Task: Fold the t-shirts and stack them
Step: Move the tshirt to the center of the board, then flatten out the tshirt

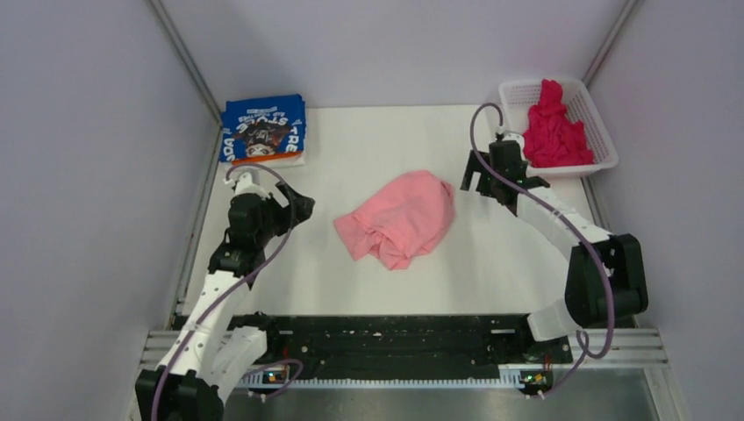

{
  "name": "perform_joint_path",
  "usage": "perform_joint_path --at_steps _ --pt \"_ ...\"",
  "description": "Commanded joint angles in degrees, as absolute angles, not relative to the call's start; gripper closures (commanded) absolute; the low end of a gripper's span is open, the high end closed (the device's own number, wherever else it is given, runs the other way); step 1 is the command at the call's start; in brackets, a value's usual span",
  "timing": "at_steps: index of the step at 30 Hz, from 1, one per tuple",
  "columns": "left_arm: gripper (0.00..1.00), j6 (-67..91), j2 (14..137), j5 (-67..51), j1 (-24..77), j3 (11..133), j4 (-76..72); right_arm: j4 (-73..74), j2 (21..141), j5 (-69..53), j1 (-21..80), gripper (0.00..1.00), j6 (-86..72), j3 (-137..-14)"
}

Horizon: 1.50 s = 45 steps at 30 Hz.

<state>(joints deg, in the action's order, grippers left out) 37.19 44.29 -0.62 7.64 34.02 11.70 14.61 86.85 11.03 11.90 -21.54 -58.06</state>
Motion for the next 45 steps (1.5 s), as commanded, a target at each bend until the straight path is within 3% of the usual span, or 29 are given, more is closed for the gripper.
perform_joint_path --at_steps 1,9,12,18,35,41,44,45 --pt "0.01 39.6 50.3 -11.0 7.6 37.4 10.8 9.5 78.5 13.2 20.0 0.01 -18.7 -57.2" --pt "0.01 44.4 58.6 -13.0 13.6 34.7 9.5 7.4 80.8 -2.6 36.1 0.02 -6.0 -59.7" --pt "0.05 44.8 60.6 -12.6 16.6 34.3 9.3 8.8 86.7 -4.8 38.9 0.08 -5.9 -64.1" --pt "0.17 45.9 65.5 -8.5 22.2 34.3 10.9 17.2 94.6 -0.7 42.9 0.26 -7.6 -69.8" --pt "0.36 46.0 87.6 -2.2 32.5 42.2 12.1 14.1 92.5 8.6 49.3 0.36 -15.9 -55.4" --pt "0.61 45.7 90.9 -1.7 33.4 43.9 11.3 14.1 94.1 16.4 49.2 0.5 -17.9 -55.0" --pt "0.84 45.5 92.2 0.9 33.5 44.7 11.6 13.5 93.7 17.5 49.3 0.63 -18.6 -54.8" --pt "0.97 45.3 92.8 1.7 33.5 45.1 12.2 12.9 93.5 17.8 49.2 0.72 -18.7 -54.6"
